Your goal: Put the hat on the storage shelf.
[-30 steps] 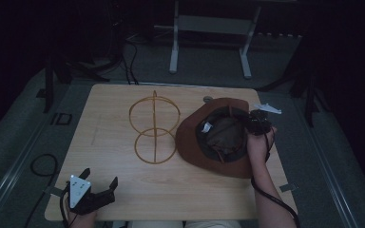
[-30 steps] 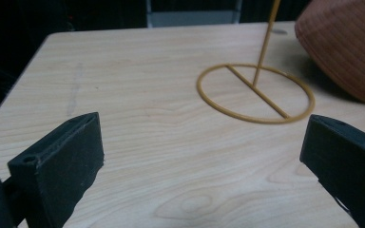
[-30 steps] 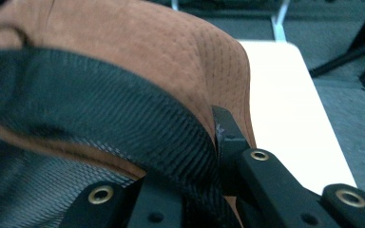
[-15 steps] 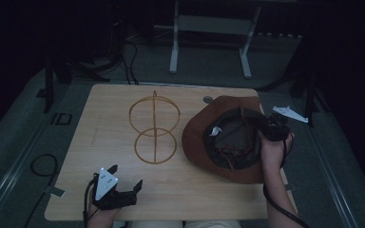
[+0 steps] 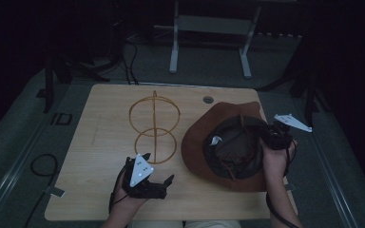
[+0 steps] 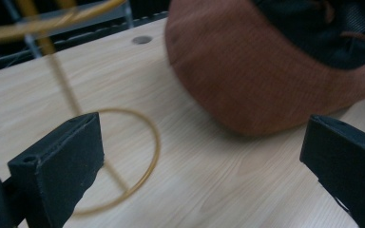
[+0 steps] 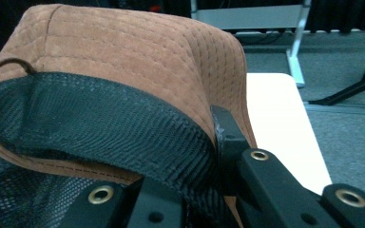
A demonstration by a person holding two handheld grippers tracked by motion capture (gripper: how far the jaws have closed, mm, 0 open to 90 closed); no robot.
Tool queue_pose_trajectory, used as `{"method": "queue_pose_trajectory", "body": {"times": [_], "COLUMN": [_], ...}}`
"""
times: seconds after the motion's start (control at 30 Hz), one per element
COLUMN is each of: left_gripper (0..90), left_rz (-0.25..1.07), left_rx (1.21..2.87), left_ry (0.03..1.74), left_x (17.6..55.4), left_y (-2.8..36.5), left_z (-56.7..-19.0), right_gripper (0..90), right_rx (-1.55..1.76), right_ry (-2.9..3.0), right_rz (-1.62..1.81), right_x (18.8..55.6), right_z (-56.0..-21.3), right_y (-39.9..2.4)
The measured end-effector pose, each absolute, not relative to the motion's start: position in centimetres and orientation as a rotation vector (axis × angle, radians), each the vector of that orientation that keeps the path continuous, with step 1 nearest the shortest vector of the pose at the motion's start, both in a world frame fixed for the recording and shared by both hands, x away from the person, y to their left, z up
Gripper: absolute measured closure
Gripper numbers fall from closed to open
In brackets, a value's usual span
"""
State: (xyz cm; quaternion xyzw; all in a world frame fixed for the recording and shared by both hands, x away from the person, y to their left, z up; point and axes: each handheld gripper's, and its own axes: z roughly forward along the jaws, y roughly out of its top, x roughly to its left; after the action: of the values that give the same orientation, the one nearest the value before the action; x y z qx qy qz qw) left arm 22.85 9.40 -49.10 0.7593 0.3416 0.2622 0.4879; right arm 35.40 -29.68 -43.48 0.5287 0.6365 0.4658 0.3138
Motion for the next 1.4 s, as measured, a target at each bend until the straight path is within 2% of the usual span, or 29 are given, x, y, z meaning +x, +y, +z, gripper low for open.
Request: {"method": "queue_pose_trajectory", "body": {"times": [0.2, 0.37, 0.63, 0.9, 1.17, 1.2, 1.27, 1.33, 1.4], "left_gripper": [1.2, 1.2, 1.2, 1.3, 3.9, 6.0, 7.1, 13.0, 14.8], "left_rz": [0.611, 0.519, 0.516, 0.545, 0.608, 0.643, 0.644, 0.642, 0.654], "left_rx": [1.870, 1.900, 1.954, 1.960, 1.998, 2.011, 2.020, 2.019, 2.019], "left_ry": [0.776, 0.729, 0.674, 0.645, 0.703, 0.726, 0.735, 0.735, 0.739], "left_x": [24.2, 26.2, 28.6, 31.1, 33.6, 34.2, 34.6, 34.9, 35.0], "left_y": [7.3, 4.6, 1.0, -2.6, -4.6, -5.0, -5.4, -5.7, -5.9], "left_z": [-47.9, -46.7, -46.1, -44.9, -44.5, -44.6, -44.8, -45.0, -45.2], "right_gripper": [84.4, 84.4, 84.4, 84.3, 84.3, 84.3, 84.3, 84.3, 84.3], "right_rx": [1.389, 1.385, 1.380, 1.368, 1.359, 1.347, 1.342, 1.339, 1.338], "right_ry": [1.688, 1.699, 1.695, 1.700, 1.705, 1.712, 1.714, 1.711, 1.714], "right_rz": [1.230, 1.240, 1.245, 1.243, 1.266, 1.266, 1.271, 1.277, 1.284], "right_x": [35.0, 34.8, 34.6, 34.4, 34.2, 34.0, 33.8, 33.7, 33.6], "right_z": [-43.6, -43.7, -43.6, -43.6, -43.5, -43.3, -43.2, -43.0, -43.0], "right_y": [-29.7, -29.6, -29.8, -29.6, -29.4, -29.2, -29.2, -29.1, -29.1]}}
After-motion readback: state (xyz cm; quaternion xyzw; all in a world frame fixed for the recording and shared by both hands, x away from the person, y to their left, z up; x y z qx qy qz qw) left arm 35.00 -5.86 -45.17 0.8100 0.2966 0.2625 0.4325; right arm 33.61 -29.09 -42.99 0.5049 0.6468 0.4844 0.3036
